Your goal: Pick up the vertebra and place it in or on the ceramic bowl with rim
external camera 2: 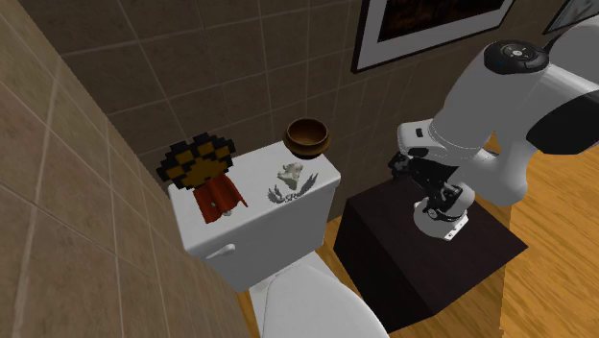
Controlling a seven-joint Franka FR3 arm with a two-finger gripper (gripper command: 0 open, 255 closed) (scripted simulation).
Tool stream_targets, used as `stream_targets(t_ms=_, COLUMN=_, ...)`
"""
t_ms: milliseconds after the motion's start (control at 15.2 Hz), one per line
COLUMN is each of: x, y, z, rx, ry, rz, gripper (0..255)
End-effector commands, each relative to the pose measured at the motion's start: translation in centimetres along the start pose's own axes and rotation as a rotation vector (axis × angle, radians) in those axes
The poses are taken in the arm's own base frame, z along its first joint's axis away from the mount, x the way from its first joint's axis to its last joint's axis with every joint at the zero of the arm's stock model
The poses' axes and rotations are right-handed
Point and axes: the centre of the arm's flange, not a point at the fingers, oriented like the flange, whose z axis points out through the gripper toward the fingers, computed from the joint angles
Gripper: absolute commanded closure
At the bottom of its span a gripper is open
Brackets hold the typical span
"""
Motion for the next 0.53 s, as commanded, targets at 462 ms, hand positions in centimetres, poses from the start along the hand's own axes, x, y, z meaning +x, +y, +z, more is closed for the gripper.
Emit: stream_targets(t_ms=462, x=2.6, y=8.4, z=2.4, rx=-0.006, ry=0.003, rz=-0.13, gripper=0)
